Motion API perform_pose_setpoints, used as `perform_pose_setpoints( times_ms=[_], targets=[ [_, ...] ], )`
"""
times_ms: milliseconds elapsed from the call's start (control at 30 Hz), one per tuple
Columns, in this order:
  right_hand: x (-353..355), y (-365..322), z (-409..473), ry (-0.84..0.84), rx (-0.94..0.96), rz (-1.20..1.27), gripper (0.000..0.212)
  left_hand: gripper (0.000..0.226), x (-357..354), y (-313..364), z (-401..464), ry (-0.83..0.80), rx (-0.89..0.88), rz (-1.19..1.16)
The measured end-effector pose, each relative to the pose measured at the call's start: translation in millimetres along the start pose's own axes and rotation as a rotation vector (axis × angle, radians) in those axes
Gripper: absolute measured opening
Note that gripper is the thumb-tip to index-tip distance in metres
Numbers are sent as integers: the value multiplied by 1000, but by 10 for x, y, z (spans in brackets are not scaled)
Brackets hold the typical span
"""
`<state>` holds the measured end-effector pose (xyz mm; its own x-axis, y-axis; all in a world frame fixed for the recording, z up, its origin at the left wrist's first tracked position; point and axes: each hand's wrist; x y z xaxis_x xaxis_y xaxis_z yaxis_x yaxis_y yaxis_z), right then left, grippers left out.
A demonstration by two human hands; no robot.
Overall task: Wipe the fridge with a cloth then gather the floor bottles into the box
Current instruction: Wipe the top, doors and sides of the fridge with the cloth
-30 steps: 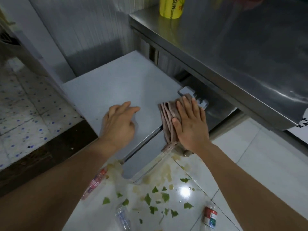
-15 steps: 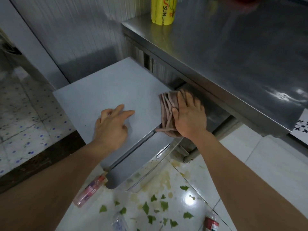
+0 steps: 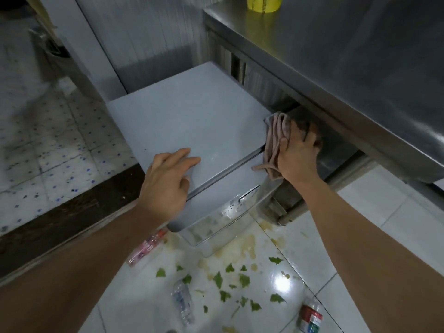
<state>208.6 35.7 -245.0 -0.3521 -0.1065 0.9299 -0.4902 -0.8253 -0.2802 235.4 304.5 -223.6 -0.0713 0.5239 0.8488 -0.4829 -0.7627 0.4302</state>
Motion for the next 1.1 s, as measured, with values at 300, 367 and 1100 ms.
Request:
perform_pose_setpoints(
  times_ms=[300, 367, 1100],
  targets=[
    [59, -177, -506, 31, 363, -255, 75, 48, 278, -218, -221, 31, -6, -111],
    [9, -330, -672, 45, 285, -172, 64, 50, 358, -330, -276, 28, -4, -119],
    [-38, -1616, -1518, -114, 564, -90, 61, 58, 666, -626, -608, -32, 218, -174]
  ],
)
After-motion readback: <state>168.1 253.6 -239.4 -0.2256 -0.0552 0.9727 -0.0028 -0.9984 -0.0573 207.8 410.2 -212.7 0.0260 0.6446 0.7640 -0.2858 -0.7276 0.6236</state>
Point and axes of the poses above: each hand's wrist, its own z-axis towards the middle knuckle, its own x-axis out of the back of the hand, y = z × x, and after that the axes turned 15 degrees about y, right-handed
